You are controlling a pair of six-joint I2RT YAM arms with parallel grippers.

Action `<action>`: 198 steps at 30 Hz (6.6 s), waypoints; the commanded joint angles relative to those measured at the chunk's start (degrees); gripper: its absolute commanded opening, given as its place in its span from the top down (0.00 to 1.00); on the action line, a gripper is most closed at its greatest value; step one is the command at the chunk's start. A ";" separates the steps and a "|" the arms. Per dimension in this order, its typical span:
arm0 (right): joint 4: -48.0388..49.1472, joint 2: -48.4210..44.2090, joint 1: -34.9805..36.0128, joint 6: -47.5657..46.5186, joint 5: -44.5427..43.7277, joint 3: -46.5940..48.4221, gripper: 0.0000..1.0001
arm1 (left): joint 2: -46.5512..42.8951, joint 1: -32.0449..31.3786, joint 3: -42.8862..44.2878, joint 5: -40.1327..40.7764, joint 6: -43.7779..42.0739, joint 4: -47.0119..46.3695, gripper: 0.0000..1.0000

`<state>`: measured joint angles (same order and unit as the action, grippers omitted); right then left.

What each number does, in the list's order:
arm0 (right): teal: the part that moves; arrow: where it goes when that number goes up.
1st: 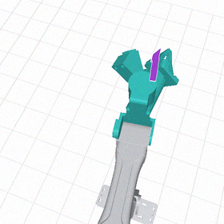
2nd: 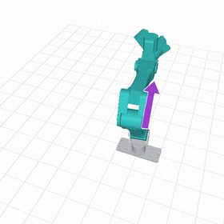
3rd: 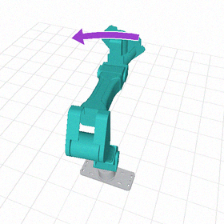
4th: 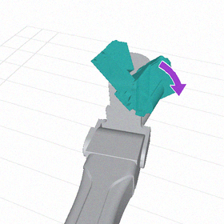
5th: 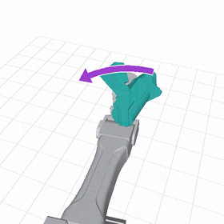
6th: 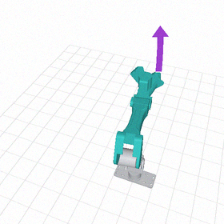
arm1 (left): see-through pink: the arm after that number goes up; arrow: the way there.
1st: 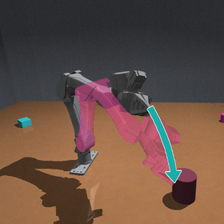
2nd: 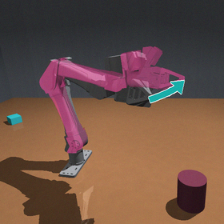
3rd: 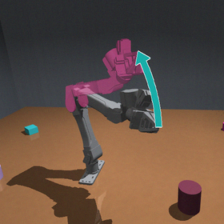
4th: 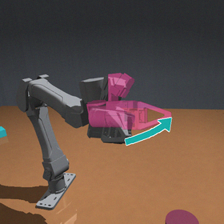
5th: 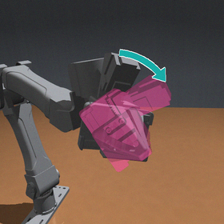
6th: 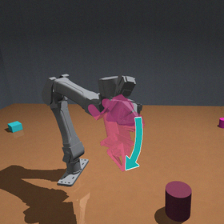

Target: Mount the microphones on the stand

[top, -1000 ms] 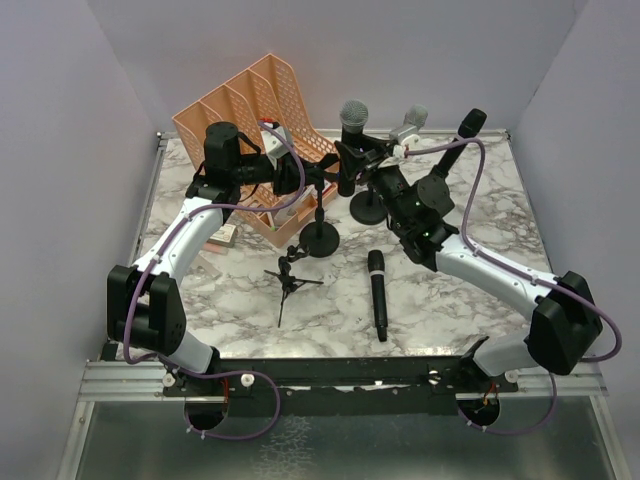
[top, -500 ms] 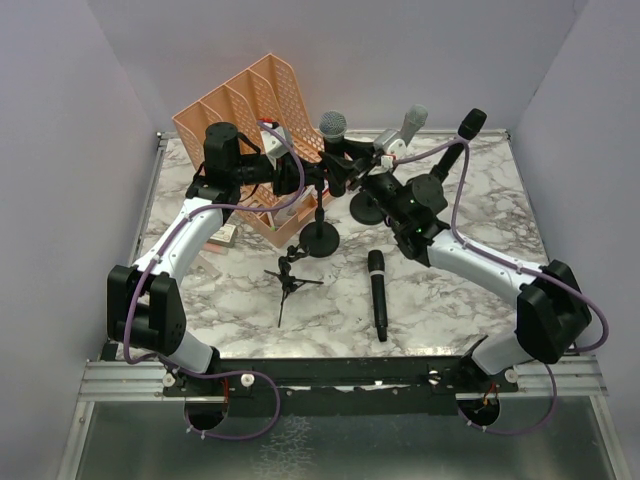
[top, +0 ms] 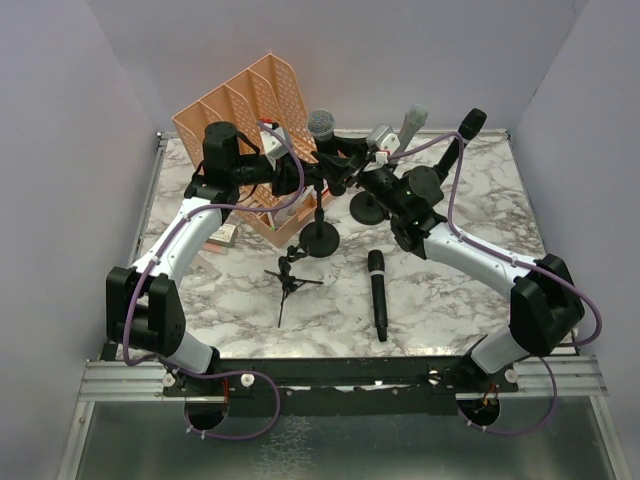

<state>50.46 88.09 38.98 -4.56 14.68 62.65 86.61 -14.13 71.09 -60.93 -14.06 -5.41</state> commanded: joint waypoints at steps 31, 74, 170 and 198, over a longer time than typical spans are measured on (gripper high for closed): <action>-4.79 -4.59 0.84 8.22 -7.59 0.02 0.26 | -1.09 -0.21 1.42 2.25 1.70 1.26 0.15; -51.16 -28.07 3.83 29.28 -6.56 -20.33 0.23 | -40.02 0.24 -26.93 51.89 27.58 1.77 0.01; -47.03 -21.50 16.82 28.00 -4.78 -17.00 0.83 | -34.79 -8.99 -45.72 8.29 16.62 -9.97 0.17; -43.54 -21.06 10.62 29.43 12.36 -16.18 0.83 | -23.11 -18.63 -43.69 10.48 20.75 -24.20 0.85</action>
<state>1.19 67.40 49.36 23.57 21.10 44.82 63.26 -32.42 26.04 -50.43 5.02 -26.00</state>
